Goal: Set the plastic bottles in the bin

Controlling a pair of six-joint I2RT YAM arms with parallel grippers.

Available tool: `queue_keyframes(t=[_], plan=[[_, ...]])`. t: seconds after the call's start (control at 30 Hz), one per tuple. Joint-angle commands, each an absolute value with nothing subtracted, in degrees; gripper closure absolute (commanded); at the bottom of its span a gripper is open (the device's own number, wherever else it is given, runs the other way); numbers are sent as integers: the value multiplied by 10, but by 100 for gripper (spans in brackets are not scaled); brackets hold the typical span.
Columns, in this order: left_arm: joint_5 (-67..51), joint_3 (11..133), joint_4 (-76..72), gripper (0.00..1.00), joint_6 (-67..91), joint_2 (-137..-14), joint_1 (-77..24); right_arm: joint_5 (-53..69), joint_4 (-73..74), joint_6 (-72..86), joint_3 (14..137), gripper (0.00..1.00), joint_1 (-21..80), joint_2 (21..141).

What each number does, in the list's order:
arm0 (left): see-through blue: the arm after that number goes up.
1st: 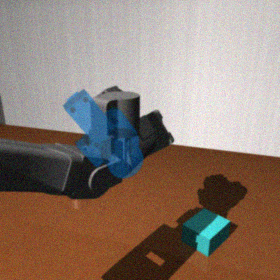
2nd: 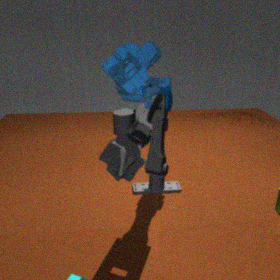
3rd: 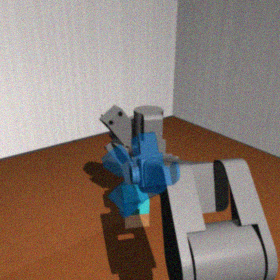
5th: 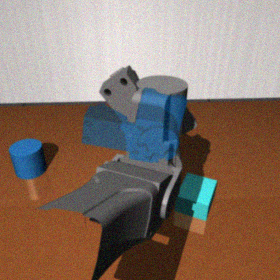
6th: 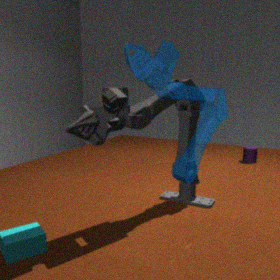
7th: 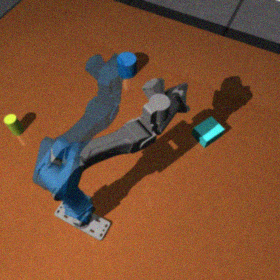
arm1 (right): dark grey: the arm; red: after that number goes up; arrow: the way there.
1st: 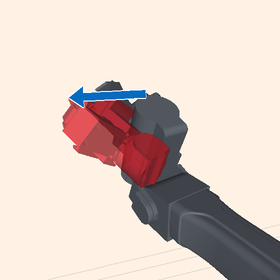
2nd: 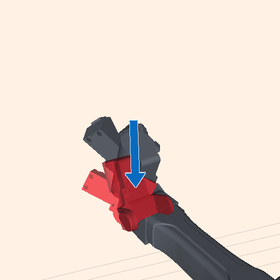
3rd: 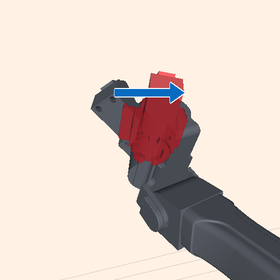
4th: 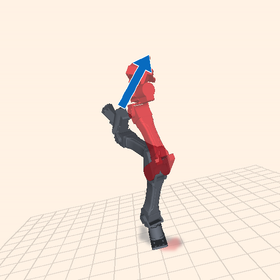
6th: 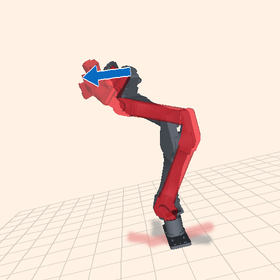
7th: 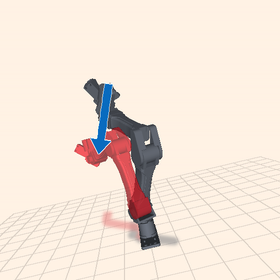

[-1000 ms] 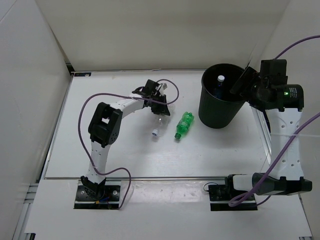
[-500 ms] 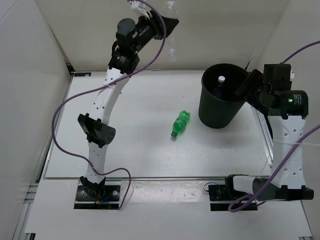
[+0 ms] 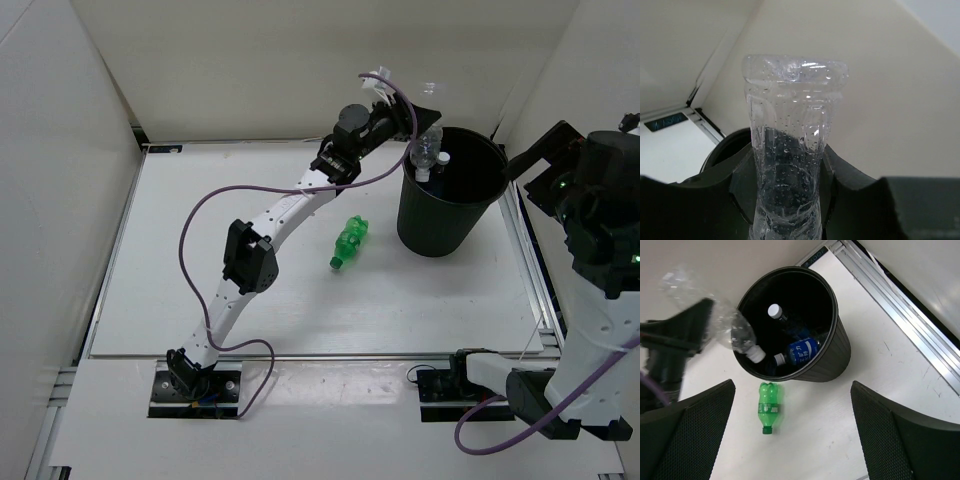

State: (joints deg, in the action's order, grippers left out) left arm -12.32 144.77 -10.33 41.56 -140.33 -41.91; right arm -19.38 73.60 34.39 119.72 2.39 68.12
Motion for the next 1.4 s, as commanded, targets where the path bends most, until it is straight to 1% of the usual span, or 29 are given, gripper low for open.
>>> queue_keyframes(t=[0.0,0.03,0.07,0.1,0.13,0.17,0.27,0.3,0.33,0.37,0.4,0.43,0.47,0.5,0.57,0.63,0.73,0.8,0.83,0.87,1.07,1.2,1.37], plan=[[-102,1462,-155,65,430,-1371,-431,-196,734,322,1197,0,25,665],[-102,1462,-148,53,430,-1371,-436,-196,739,322,1189,0,25,657],[-107,1463,-148,43,430,-1371,-436,-196,739,322,1177,0,25,649],[-112,1454,-140,30,412,-1361,-436,-196,739,322,1170,0,25,643],[-112,1447,-132,20,404,-1351,-441,-196,739,322,1161,0,25,643],[-118,1440,-125,1,393,-1340,-441,-196,739,322,1154,0,25,636],[-129,1420,-69,0,328,-1285,-433,-196,739,327,1136,0,25,636],[-149,1392,-53,0,303,-1242,-433,-191,739,327,1136,0,25,636],[-149,1365,-36,0,246,-1213,-427,-185,739,327,1136,0,25,636],[-140,1328,-13,0,211,-1180,-427,-185,739,327,1131,0,25,636],[-122,1227,-13,0,179,-1107,-427,-179,739,327,1131,0,25,636],[-100,1173,-5,0,134,-1073,-427,-179,739,327,1123,0,25,636],[-80,1125,2,0,122,-1045,-427,-179,734,327,1111,0,25,636],[-65,1042,25,0,122,-1002,-421,-173,734,327,1111,0,25,636],[-65,976,54,0,147,-972,-401,-166,734,327,1102,0,25,636],[-98,886,78,0,166,-947,-371,-158,734,327,1097,0,25,636],[-141,792,78,0,166,-941,-350,-148,729,327,1086,0,25,636],[-164,768,84,0,145,-954,-343,-142,729,327,1086,0,25,636],[-195,763,84,0,138,-978,-343,-137,729,322,1086,0,25,642],[-200,768,102,0,129,-992,-343,-137,729,322,1092,0,25,642],[-151,821,116,0,129,-1096,-343,-132,729,316,1092,0,25,648],[-151,854,116,0,137,-1152,-343,-120,729,310,1098,0,25,658],[-194,862,116,0,166,-1188,-343,-120,729,300,1104,0,25,664]])
